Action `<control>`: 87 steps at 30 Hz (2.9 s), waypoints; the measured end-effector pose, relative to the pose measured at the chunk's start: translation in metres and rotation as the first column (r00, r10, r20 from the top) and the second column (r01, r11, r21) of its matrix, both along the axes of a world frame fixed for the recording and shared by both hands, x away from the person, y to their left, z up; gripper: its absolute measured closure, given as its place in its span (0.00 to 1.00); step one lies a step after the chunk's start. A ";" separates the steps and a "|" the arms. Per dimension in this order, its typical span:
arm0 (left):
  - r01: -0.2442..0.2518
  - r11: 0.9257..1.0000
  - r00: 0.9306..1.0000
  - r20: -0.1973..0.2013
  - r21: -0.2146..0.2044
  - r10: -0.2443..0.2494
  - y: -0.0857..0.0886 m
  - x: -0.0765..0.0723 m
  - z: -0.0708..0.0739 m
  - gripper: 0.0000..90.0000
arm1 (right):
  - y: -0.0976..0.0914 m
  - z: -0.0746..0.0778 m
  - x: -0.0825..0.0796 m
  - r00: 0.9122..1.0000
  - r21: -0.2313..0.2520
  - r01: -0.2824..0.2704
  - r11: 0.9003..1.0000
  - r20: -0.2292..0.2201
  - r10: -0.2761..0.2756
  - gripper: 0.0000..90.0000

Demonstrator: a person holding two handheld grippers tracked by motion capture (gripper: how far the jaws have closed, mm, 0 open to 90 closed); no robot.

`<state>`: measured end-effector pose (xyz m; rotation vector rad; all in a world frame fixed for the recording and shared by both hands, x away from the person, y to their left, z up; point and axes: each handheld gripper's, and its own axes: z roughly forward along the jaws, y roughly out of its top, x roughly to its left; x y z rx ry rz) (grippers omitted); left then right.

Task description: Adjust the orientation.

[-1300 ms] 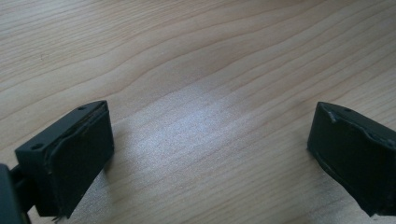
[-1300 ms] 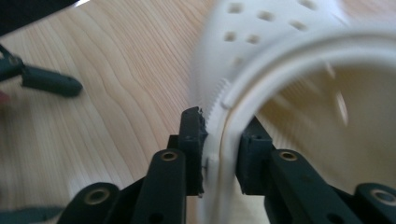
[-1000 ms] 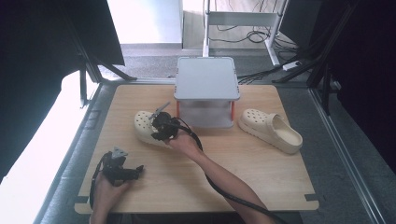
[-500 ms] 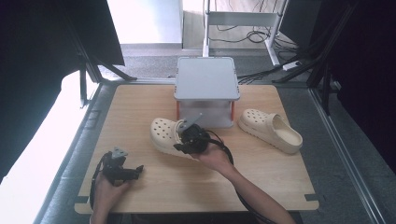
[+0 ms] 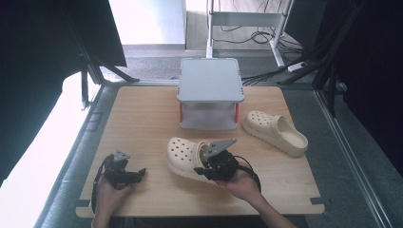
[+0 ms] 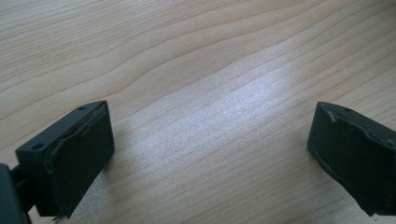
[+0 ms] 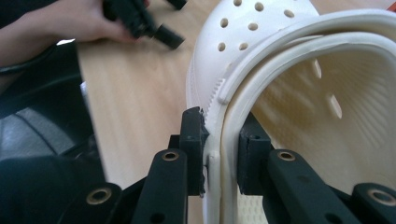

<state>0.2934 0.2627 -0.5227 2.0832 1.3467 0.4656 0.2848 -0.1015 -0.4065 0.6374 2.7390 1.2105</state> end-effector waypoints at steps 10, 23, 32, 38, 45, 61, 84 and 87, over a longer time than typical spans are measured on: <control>0.000 1.000 1.000 0.000 -0.001 0.000 0.000 0.000 0.000 0.00 | -0.024 -0.030 -0.026 0.996 -0.010 0.072 0.997 -0.049 -0.072 0.85; 0.000 1.000 1.000 0.000 -0.001 0.000 0.000 0.000 0.000 0.01 | -0.028 -0.035 -0.025 0.998 -0.076 0.032 0.997 -0.053 -0.036 0.53; 0.000 1.000 1.000 0.001 -0.001 0.000 0.000 0.000 0.000 0.01 | -0.049 -0.010 -0.016 0.997 -0.042 0.004 0.999 -0.075 -0.007 0.34; 0.000 1.000 1.000 0.000 -0.001 0.000 0.000 0.000 0.000 0.01 | -0.073 0.004 -0.004 0.997 -0.017 0.048 0.999 -0.055 -0.049 0.26; 0.000 1.000 1.000 0.000 -0.001 0.000 0.000 0.000 0.000 0.01 | -0.097 0.006 0.012 0.992 -0.016 0.115 0.993 -0.045 -0.116 0.23; -0.005 1.000 1.000 -0.001 0.001 0.005 -0.001 0.001 0.000 0.01 | -0.182 0.008 0.070 0.928 -0.048 0.372 0.927 0.020 -0.371 0.28; -0.009 1.000 1.000 0.001 0.001 0.009 -0.001 0.001 0.000 0.01 | -0.234 -0.027 0.157 0.878 -0.156 0.475 0.866 0.020 -0.478 0.54; -0.009 1.000 1.000 0.001 0.000 0.009 -0.001 0.001 0.000 0.01 | -0.235 -0.034 0.163 0.879 -0.147 0.468 0.871 -0.021 -0.476 0.63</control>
